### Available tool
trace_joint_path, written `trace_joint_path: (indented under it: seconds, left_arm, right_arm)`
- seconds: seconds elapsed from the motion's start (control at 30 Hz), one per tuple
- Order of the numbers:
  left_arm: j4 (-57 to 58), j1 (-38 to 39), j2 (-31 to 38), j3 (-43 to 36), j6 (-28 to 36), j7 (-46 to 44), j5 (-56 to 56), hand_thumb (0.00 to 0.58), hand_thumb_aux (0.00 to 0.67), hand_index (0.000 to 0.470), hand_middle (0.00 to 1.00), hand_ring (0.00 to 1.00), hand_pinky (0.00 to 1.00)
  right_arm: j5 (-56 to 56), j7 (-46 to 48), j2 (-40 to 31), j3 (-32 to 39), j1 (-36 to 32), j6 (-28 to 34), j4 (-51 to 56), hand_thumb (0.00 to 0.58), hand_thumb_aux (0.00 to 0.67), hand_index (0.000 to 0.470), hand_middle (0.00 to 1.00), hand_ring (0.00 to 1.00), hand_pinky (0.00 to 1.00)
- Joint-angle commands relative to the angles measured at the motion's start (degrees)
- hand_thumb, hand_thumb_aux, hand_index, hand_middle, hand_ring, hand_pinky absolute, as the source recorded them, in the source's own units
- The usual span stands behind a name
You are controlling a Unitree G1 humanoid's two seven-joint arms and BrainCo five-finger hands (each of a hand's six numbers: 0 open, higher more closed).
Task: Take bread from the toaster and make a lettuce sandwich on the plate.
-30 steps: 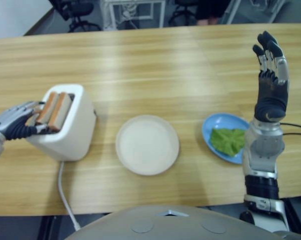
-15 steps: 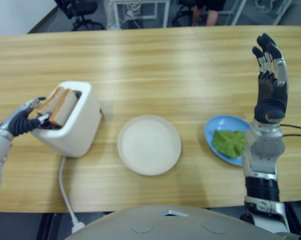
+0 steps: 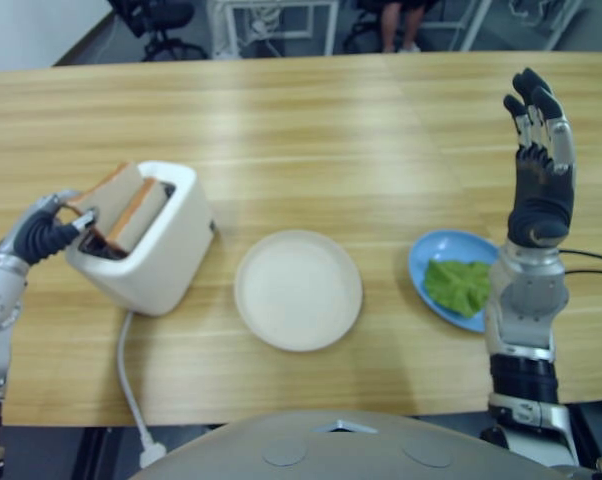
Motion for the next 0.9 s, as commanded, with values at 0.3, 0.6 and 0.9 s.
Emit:
trace_joint_path:
  seconds: [0.3,0.6,0.9]
  left_arm:
    - [-3.9,-6.7,-1.6,3.7,-1.3,5.8,-2.8,0.580,0.670,0.460,1.00,1.00,1.00]
    - [-7.2,-9.0,-2.0,-0.1,-4.1,5.3,-1.9,0.580,0.670,0.460,1.00,1.00,1.00]
    - [-11.6,-15.6,-1.2,-5.0,-5.8,4.9,0.2,0.580,0.670,0.460,1.00,1.00,1.00]
  right_arm:
    - [-1.4,-0.7,0.3,-0.4,-0.8,-0.8,1.4,0.000,0.000,0.000,0.00,0.00,0.00]
    - [-1.8,-1.3,0.5,-0.3,-1.2,-1.6,2.5,0.000,0.000,0.000,0.00,0.00,0.00]
    - [-2.3,-1.6,1.1,0.1,-2.0,-2.0,3.4,0.000,0.000,0.000,0.00,0.00,0.00]
